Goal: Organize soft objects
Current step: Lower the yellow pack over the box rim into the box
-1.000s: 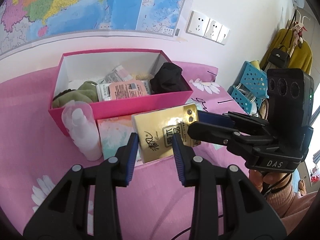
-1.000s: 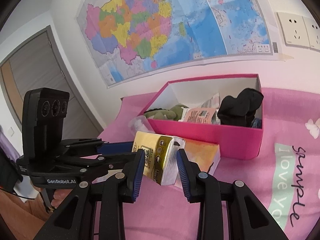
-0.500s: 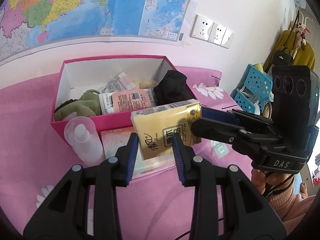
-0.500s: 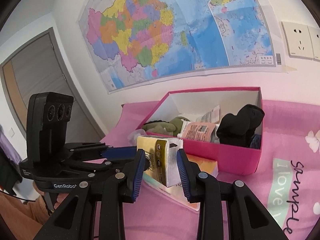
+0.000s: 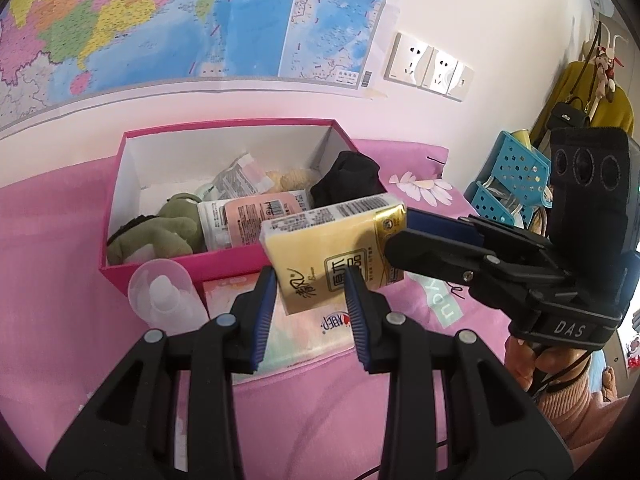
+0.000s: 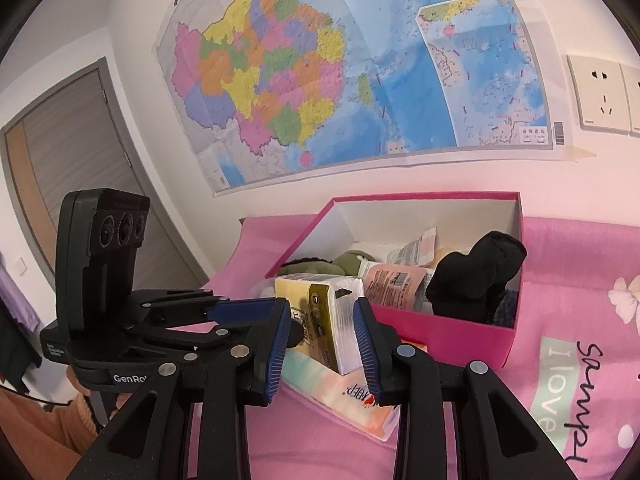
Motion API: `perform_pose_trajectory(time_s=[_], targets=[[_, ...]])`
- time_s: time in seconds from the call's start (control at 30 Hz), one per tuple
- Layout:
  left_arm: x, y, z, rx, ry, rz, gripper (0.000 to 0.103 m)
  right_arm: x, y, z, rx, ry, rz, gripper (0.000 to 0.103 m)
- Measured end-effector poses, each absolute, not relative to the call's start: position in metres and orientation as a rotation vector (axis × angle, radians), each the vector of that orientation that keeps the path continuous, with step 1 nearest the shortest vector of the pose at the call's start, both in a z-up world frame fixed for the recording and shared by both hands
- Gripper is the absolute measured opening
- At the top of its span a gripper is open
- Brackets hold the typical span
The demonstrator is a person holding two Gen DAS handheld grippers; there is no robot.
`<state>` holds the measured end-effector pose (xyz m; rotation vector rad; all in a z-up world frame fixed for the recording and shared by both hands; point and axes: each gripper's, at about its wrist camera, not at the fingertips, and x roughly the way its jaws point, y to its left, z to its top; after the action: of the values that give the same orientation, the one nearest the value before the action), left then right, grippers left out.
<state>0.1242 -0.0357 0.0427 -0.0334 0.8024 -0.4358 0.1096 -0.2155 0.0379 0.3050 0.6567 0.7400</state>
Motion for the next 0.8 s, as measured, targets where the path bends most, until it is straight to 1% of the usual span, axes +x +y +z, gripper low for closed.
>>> perform_pose_trajectory(time_s=[0.8], targets=[[0.149,-0.041,0.056,-0.012,0.781,-0.409,0.037,0.133,-0.216,0.044,0.302,0.636,0.719,0.034]])
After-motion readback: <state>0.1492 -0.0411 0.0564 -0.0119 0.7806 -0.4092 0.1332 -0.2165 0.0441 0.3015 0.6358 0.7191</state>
